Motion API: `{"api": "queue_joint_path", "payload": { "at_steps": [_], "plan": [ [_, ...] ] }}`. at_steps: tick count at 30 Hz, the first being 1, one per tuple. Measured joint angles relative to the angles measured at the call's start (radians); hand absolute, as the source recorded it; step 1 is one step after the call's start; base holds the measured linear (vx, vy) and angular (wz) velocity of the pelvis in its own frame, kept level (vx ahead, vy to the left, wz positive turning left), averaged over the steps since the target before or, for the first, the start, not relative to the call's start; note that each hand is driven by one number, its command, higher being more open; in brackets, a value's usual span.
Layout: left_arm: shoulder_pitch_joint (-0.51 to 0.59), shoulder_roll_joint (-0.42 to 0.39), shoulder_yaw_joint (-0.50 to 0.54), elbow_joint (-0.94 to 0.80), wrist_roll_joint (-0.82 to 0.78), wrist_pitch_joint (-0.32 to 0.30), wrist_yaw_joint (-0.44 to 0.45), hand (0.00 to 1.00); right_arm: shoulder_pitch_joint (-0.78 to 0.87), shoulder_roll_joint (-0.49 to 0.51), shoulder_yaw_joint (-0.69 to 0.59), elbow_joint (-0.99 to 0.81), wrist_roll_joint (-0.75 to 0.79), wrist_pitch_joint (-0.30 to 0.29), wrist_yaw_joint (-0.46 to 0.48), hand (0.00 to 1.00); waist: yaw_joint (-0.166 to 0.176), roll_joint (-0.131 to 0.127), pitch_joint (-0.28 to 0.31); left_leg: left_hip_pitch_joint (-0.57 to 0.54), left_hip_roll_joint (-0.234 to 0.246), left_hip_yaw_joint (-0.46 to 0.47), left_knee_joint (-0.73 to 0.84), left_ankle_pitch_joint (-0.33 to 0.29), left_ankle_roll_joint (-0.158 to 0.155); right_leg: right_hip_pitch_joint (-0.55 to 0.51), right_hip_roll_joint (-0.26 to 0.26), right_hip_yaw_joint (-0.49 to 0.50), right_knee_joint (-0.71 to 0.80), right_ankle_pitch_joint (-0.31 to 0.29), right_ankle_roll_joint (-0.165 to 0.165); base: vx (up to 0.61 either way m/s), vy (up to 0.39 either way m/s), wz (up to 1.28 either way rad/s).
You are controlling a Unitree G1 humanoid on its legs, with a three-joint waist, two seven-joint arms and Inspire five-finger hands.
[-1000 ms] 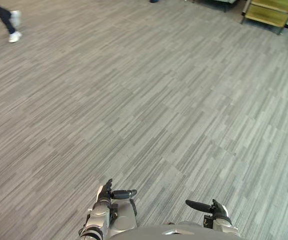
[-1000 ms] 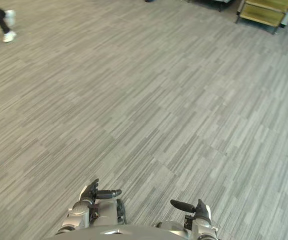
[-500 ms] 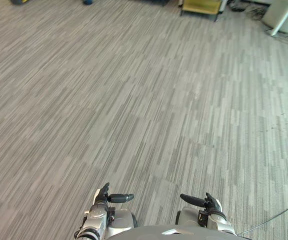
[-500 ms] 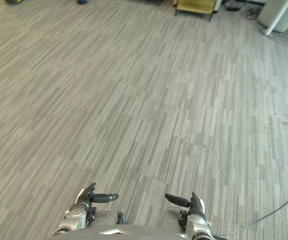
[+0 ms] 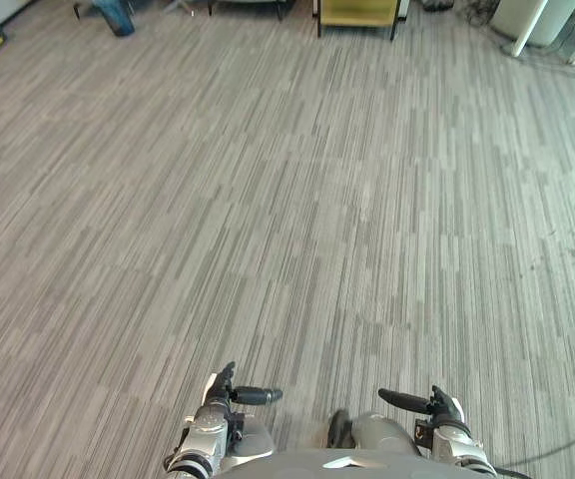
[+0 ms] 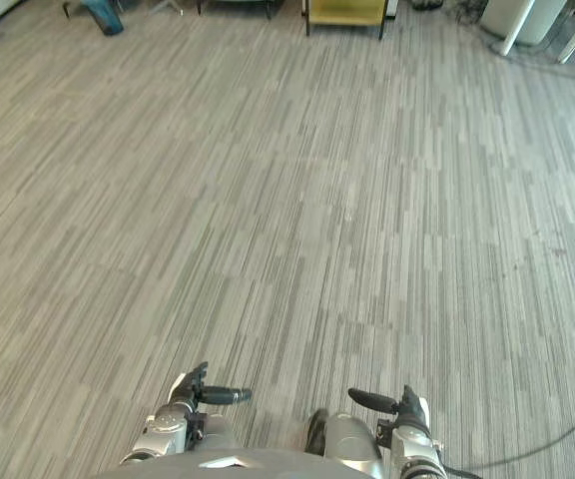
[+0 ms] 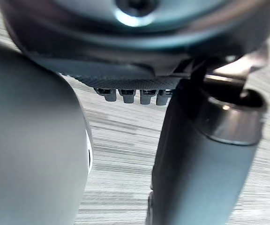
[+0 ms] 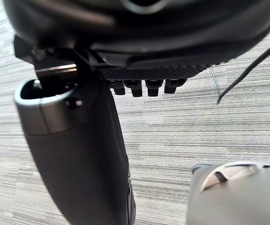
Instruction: Pick up cushions and gather them together orderly.
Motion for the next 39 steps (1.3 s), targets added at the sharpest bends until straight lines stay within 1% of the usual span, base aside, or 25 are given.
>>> {"api": "queue_joint_path", "payload": {
  "at_steps": [1, 3, 4, 6, 7, 8, 9, 10, 12, 14, 15, 16, 18, 19, 20, 22, 23, 24, 25, 27, 28, 31, 33, 36, 39],
  "plan": [
    [-0.002, 0.000, 0.009, -0.001, 0.000, 0.000, 0.001, 1.00, -0.001, 0.006, -0.001, 0.000, 0.000, 0.000, 0.000, 1.00, 0.008, -0.004, 0.003, -0.024, -0.021, 0.016, -0.083, -0.003, 0.001, 0.025, -0.004, 0.006, -0.023, 0.001, 0.005, 0.44, 0.000, -0.27],
    [-0.003, 0.000, 0.021, -0.011, -0.008, 0.002, 0.001, 1.00, -0.005, 0.017, -0.001, 0.000, 0.000, 0.001, -0.001, 1.00, 0.014, -0.032, 0.017, -0.035, -0.122, 0.032, -0.406, 0.037, -0.017, 0.081, -0.037, 0.010, -0.072, 0.003, 0.018, 0.43, 0.061, -0.19],
    [-0.003, 0.000, 0.018, -0.017, -0.010, 0.002, 0.002, 1.00, -0.008, 0.019, -0.001, 0.000, 0.000, 0.000, -0.001, 1.00, 0.018, -0.035, 0.018, -0.034, -0.185, 0.028, -0.677, 0.141, -0.021, 0.115, -0.050, 0.015, -0.111, 0.003, 0.033, 0.46, 0.119, -0.23],
    [-0.003, -0.006, 0.019, -0.020, -0.017, 0.002, 0.001, 1.00, -0.012, 0.019, 0.000, 0.002, 0.000, 0.000, -0.002, 1.00, 0.034, -0.022, 0.018, -0.050, -0.201, 0.020, -0.817, 0.237, -0.026, 0.148, -0.042, 0.038, -0.146, -0.003, 0.067, 0.46, 0.149, -0.41],
    [-0.012, 0.001, 0.017, -0.022, -0.020, 0.002, 0.003, 1.00, -0.023, 0.027, 0.007, 0.021, 0.000, 0.000, -0.003, 1.00, 0.048, -0.031, 0.017, -0.038, -0.208, 0.016, -0.805, 0.343, 0.025, 0.176, -0.050, 0.065, -0.166, -0.004, 0.080, 0.53, 0.150, -0.39],
    [-0.012, 0.011, 0.017, -0.019, -0.020, 0.002, 0.003, 1.00, -0.031, 0.040, 0.011, 0.025, 0.000, -0.001, -0.002, 1.00, 0.045, -0.054, 0.012, -0.036, -0.229, 0.008, -0.803, 0.373, 0.062, 0.179, -0.072, 0.068, -0.167, 0.012, 0.107, 0.65, 0.166, -0.14],
    [-0.016, 0.025, 0.020, -0.022, -0.020, 0.002, -0.002, 1.00, -0.034, 0.061, 0.012, 0.025, 0.000, -0.002, -0.001, 1.00, 0.040, -0.101, 0.006, -0.045, -0.264, -0.001, -0.754, 0.357, 0.098, 0.188, -0.112, 0.078, -0.157, 0.038, 0.138, 0.53, 0.113, 0.20],
    [-0.017, 0.035, 0.020, -0.023, -0.020, 0.002, -0.006, 1.00, -0.033, 0.066, 0.012, 0.026, 0.000, -0.001, 0.001, 1.00, 0.039, -0.115, 0.001, -0.057, -0.267, -0.003, -0.691, 0.308, 0.105, 0.191, -0.127, 0.090, -0.135, 0.051, 0.155, 0.53, 0.110, 0.24],
    [-0.015, 0.037, 0.051, -0.021, -0.020, 0.003, -0.008, 1.00, -0.027, 0.066, 0.012, 0.029, -0.001, -0.004, 0.004, 1.00, 0.040, -0.125, -0.011, -0.064, -0.241, 0.002, -0.503, 0.173, 0.116, 0.175, -0.148, 0.134, 0.042, 0.085, 0.208, 0.53, 0.115, 0.05],
    [-0.007, 0.050, 0.048, 0.008, -0.020, 0.005, -0.008, 1.00, -0.023, 0.060, 0.021, 0.027, -0.002, -0.010, 0.005, 1.00, 0.038, -0.125, -0.037, -0.004, -0.233, 0.003, -0.479, 0.058, 0.093, 0.030, -0.198, 0.144, 0.401, 0.196, 0.253, 0.56, 0.163, -0.09],
    [-0.009, 0.053, 0.044, 0.019, -0.020, 0.014, -0.010, 1.00, -0.023, 0.059, 0.031, 0.027, -0.002, -0.013, 0.007, 1.00, 0.027, -0.132, -0.033, 0.041, -0.243, -0.001, -0.500, 0.035, 0.088, -0.055, -0.243, 0.143, 0.602, 0.246, 0.253, 0.65, 0.156, 0.01],
    [-0.006, 0.058, 0.039, 0.037, -0.021, 0.027, -0.007, 1.00, -0.021, 0.058, 0.041, 0.028, -0.002, -0.009, 0.009, 1.00, 0.016, -0.136, -0.029, 0.118, -0.256, -0.002, -0.532, 0.002, 0.088, -0.159, -0.296, 0.110, 0.794, 0.152, 0.177, 0.54, 0.082, 0.04],
    [-0.001, 0.059, 0.037, 0.047, -0.021, 0.033, -0.003, 1.00, -0.019, 0.056, 0.036, 0.018, 0.011, -0.005, 0.018, 1.00, 0.012, -0.119, -0.020, 0.215, -0.257, 0.003, -0.585, -0.014, 0.077, -0.233, -0.302, 0.074, 0.833, 0.065, 0.124, 0.53, -0.002, -0.10],
    [0.008, 0.066, 0.011, 0.047, -0.020, 0.037, 0.002, 1.00, -0.019, 0.043, 0.052, -0.006, 0.008, -0.014, 0.020, 1.00, -0.005, -0.105, -0.012, 0.319, -0.250, 0.003, -0.651, -0.018, 0.065, -0.306, -0.278, 0.025, 0.750, -0.005, 0.080, 0.74, -0.121, 0.03],
    [0.009, 0.066, 0.002, 0.048, -0.020, 0.037, 0.005, 1.00, -0.021, 0.037, 0.055, -0.021, 0.001, -0.021, 0.021, 1.00, -0.010, -0.098, -0.010, 0.365, -0.243, 0.000, -0.685, -0.018, 0.063, -0.361, -0.245, 0.010, 0.643, -0.022, 0.062, 0.52, -0.119, 0.19],
    [0.006, 0.064, -0.004, 0.048, -0.020, 0.037, 0.005, 1.00, -0.022, 0.027, 0.055, -0.038, 0.000, -0.027, 0.022, 1.00, -0.014, -0.093, -0.007, 0.424, -0.230, -0.009, -0.725, -0.018, 0.057, -0.449, -0.175, 0.022, 0.352, 0.028, 0.086, 0.49, -0.199, 0.52],
    [0.008, 0.064, -0.004, 0.049, -0.020, 0.037, 0.005, 1.00, -0.020, 0.019, 0.052, -0.043, 0.000, -0.025, 0.023, 1.00, -0.030, -0.093, -0.006, 0.459, -0.217, -0.030, -0.747, -0.027, 0.027, -0.454, -0.132, 0.056, 0.210, 0.198, 0.071, 0.58, -0.280, 0.82],
    [0.007, 0.053, -0.004, 0.060, -0.019, 0.036, 0.006, 1.00, -0.017, 0.005, 0.049, -0.036, 0.000, -0.022, 0.024, 1.00, -0.040, -0.074, -0.003, 0.481, -0.200, -0.048, -0.758, -0.032, 0.006, -0.423, -0.105, 0.051, 0.192, 0.221, 0.018, 0.61, -0.271, 0.43],
    [0.014, 0.035, -0.007, 0.070, -0.019, 0.035, 0.003, 1.00, -0.028, -0.005, 0.044, -0.023, -0.002, -0.015, 0.021, 1.00, -0.017, -0.046, -0.011, 0.484, -0.182, -0.056, -0.766, -0.014, 0.001, -0.425, -0.080, 0.065, 0.216, 0.209, 0.003, 0.59, -0.243, 0.16],
    [0.015, 0.010, -0.004, 0.084, -0.019, 0.037, -0.002, 1.00, -0.026, -0.011, 0.008, -0.020, -0.002, -0.016, 0.021, 1.00, -0.023, -0.043, -0.008, 0.493, -0.183, -0.076, -0.731, 0.038, -0.016, -0.431, -0.097, 0.102, 0.324, 0.120, 0.001, 0.59, -0.275, 0.26],
    [0.017, 0.001, -0.003, 0.081, -0.008, 0.034, -0.003, 1.00, -0.006, -0.008, -0.008, -0.013, -0.001, -0.005, 0.021, 1.00, -0.027, -0.033, -0.012, 0.474, -0.151, -0.097, -0.623, 0.049, -0.028, -0.381, -0.095, 0.071, 0.332, 0.070, -0.004, 0.50, -0.291, 0.69],
    [0.023, -0.012, 0.046, 0.053, 0.001, 0.028, -0.012, 1.00, 0.043, 0.006, -0.021, -0.058, 0.000, -0.007, 0.022, 1.00, -0.033, -0.016, -0.006, 0.274, -0.024, -0.133, -0.107, 0.132, -0.004, -0.210, -0.042, 0.020, 0.219, 0.008, -0.004, 0.43, -0.270, 0.38],
    [0.034, -0.011, 0.059, 0.012, 0.010, 0.022, -0.009, 1.00, 0.058, 0.010, -0.021, -0.070, 0.001, -0.006, 0.014, 1.00, -0.018, -0.010, -0.010, 0.150, 0.024, -0.124, 0.110, 0.067, -0.004, -0.104, -0.010, 0.018, 0.131, 0.004, -0.005, 0.32, -0.107, 0.00],
    [0.033, -0.006, 0.058, -0.022, 0.011, 0.007, -0.008, 1.00, 0.066, 0.017, -0.022, -0.063, 0.002, -0.006, 0.014, 1.00, 0.000, -0.026, -0.009, 0.025, -0.007, -0.069, 0.006, -0.010, -0.006, 0.014, -0.014, 0.016, 0.022, 0.009, 0.013, 0.35, -0.051, 0.03],
    [0.027, -0.009, 0.057, -0.033, -0.001, 0.004, -0.009, 1.00, 0.061, 0.040, -0.041, -0.058, 0.004, -0.006, 0.012, 1.00, 0.015, -0.047, -0.006, -0.003, -0.148, -0.067, -0.505, 0.059, -0.018, 0.081, -0.057, 0.019, -0.035, 0.002, 0.058, 0.42, 0.111, -0.11]
  ]
}}
